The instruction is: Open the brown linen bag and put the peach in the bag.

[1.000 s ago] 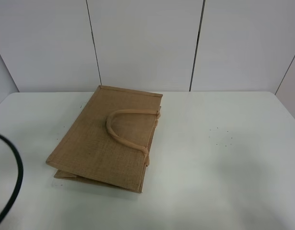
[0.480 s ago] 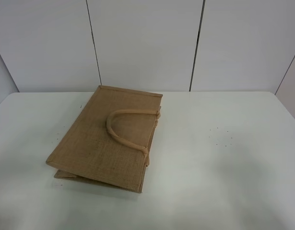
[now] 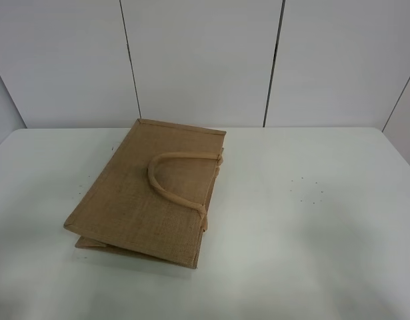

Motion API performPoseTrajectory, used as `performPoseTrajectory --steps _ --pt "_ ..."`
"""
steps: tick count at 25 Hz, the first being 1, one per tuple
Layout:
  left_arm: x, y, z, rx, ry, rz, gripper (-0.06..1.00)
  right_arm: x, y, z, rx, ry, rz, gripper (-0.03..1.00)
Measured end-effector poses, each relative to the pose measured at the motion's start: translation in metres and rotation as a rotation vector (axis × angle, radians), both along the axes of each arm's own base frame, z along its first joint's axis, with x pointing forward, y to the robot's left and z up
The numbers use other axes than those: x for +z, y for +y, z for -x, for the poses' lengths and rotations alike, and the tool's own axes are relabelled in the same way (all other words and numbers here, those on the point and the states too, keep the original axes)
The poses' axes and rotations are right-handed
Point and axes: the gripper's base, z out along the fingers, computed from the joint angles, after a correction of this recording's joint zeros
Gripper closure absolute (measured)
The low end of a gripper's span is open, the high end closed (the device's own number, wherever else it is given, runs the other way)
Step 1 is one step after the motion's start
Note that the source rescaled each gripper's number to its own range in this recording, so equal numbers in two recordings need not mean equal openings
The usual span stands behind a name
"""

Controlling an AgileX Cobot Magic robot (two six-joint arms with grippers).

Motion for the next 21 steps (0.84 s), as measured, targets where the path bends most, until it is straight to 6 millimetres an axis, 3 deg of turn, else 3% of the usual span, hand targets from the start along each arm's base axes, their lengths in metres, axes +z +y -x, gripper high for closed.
performPoseTrajectory --steps 7,21 --pt "0.0 0.0 0.024 0.0 -0.169 0.0 0.09 0.0 0.0 0.0 0.0 0.0 0.0 -0.03" --pt "0.0 0.0 0.025 -0.002 -0.172 0.003 0.09 0.0 0.0 0.0 0.0 0.0 -0.001 -0.03"
